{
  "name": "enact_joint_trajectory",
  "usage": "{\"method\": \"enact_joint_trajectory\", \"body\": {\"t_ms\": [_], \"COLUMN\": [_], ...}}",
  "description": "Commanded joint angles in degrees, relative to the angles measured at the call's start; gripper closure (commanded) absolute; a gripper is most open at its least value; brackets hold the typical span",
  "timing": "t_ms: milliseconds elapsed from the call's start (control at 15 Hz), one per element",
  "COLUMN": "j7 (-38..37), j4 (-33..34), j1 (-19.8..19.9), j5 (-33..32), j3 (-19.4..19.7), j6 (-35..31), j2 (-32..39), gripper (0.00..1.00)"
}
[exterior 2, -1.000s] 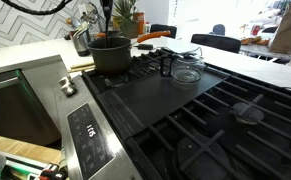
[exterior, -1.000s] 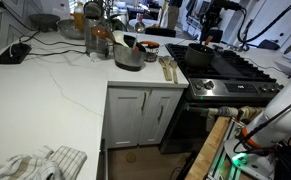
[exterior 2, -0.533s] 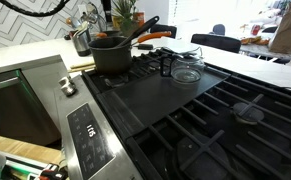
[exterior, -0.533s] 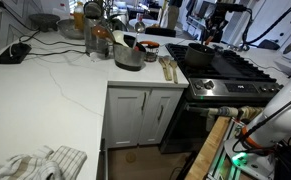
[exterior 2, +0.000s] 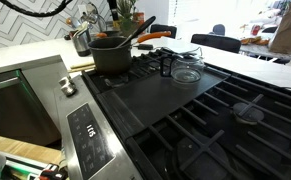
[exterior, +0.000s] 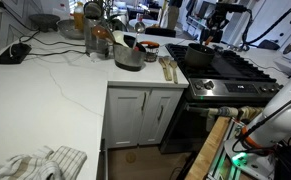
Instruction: Pick up the black utensil in the black pot and mix the contents of the black pot
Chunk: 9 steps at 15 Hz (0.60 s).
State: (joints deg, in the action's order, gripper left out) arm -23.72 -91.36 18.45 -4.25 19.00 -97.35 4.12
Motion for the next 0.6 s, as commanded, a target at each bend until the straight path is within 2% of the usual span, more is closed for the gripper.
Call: {"method": "enact_joint_trajectory", "body": {"t_ms": [0, 333, 400, 533], "j7": [1.2, -0.1, -0.9, -2.5], "j4": [-2.4, -5.4, -6.6, -9.9], "j1": [-0.4, -2.5, -3.0, -4.0], "j5": [0.7, -2.0, -3.1, -6.4], "j3": [-0.6, -2.8, -3.5, -5.4], "j6": [-2.7, -1.7, -2.6, -5.2], "j2": [-2.5, -7.8, -9.3, -12.7], "gripper": [0.40, 0.05, 0.00, 0.00]}}
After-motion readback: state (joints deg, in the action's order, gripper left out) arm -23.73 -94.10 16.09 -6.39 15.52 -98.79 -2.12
